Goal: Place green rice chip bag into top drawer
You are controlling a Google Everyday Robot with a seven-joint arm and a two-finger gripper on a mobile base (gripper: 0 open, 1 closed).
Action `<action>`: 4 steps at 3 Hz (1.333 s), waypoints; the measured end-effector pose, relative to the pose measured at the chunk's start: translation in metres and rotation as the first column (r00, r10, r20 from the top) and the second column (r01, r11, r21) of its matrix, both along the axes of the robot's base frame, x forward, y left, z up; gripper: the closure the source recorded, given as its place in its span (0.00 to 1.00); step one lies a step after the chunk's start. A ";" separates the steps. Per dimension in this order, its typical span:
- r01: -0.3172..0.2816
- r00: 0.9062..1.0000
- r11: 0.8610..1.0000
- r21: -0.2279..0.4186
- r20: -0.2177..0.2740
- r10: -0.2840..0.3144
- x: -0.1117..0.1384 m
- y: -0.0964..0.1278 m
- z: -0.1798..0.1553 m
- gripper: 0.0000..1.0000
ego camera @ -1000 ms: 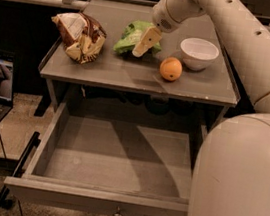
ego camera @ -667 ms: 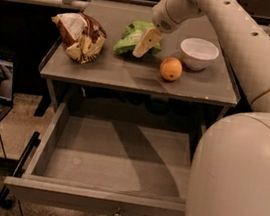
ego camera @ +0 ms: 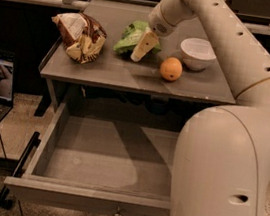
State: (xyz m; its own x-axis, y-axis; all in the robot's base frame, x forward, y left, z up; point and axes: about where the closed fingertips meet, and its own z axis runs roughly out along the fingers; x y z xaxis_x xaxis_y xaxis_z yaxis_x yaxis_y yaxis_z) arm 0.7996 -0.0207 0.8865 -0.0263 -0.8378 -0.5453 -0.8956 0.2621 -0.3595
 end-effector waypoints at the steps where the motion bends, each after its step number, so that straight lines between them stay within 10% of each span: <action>1: -0.007 0.998 1.000 -0.015 -0.068 0.006 0.000 0.004 -0.017 0.00; 4: -0.008 0.994 0.999 -0.033 -0.108 0.005 0.001 0.004 -0.029 0.64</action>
Offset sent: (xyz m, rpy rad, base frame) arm 0.0101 -0.0015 -0.0284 -0.0509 0.1416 -0.0007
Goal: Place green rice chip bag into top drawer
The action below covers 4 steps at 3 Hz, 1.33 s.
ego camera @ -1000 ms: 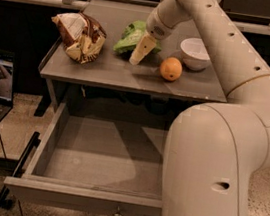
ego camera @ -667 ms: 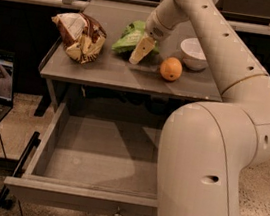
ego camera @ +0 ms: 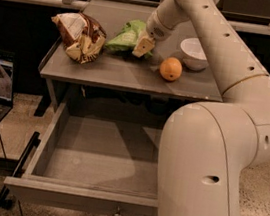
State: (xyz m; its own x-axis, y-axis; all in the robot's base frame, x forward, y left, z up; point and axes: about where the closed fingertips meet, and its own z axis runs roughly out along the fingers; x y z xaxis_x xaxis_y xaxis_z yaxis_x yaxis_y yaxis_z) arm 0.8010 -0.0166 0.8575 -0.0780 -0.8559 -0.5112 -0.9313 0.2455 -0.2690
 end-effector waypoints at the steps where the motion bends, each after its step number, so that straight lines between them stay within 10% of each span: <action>1: 0.000 1.000 1.000 0.000 0.000 0.000 0.000 0.000 0.000 0.87; 4: -0.040 0.999 0.999 -0.013 0.002 0.040 -0.007 0.003 0.010 1.00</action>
Offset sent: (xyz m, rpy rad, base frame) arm 0.0000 0.0000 0.0000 0.0000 0.0000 0.0000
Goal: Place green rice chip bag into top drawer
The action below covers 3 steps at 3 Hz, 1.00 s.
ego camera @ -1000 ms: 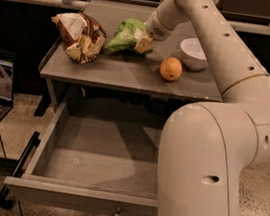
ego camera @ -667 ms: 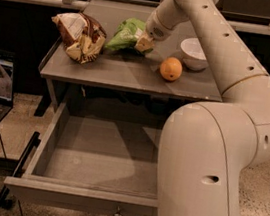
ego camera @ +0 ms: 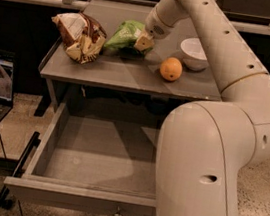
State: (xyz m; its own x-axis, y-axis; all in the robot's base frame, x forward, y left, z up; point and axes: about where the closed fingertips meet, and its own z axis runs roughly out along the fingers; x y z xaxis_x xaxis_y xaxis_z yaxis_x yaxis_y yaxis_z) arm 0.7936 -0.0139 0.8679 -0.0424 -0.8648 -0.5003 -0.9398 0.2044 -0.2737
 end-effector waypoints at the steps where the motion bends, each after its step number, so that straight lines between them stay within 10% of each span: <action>1: -0.069 0.997 0.997 -0.029 0.033 0.070 -0.016 0.000 0.038 1.00; 3: -0.162 0.979 0.984 -0.071 0.114 0.169 -0.040 -0.006 0.105 1.00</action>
Offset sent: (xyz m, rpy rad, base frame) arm -0.0341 -0.0171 0.1504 -0.1141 -0.1592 0.1842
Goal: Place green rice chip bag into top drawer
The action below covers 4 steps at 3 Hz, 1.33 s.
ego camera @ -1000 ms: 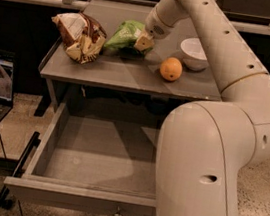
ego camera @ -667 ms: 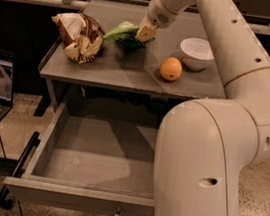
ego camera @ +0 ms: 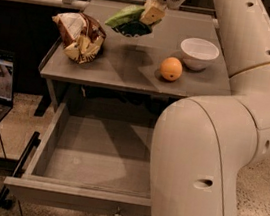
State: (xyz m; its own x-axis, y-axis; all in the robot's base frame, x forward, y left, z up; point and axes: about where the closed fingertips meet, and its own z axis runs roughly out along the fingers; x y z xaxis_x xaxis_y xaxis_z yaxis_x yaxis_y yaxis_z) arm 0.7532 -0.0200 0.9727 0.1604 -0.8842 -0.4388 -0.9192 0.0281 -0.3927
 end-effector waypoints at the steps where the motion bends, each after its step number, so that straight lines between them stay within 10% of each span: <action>1: -0.050 0.999 0.999 0.016 0.019 0.050 -0.014 0.000 0.019 1.00; 4: 0.023 0.979 0.995 0.096 -0.204 -0.003 -0.097 -0.037 -0.005 1.00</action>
Offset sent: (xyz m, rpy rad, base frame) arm -0.0940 -0.0312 0.0052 0.0375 0.1439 0.0928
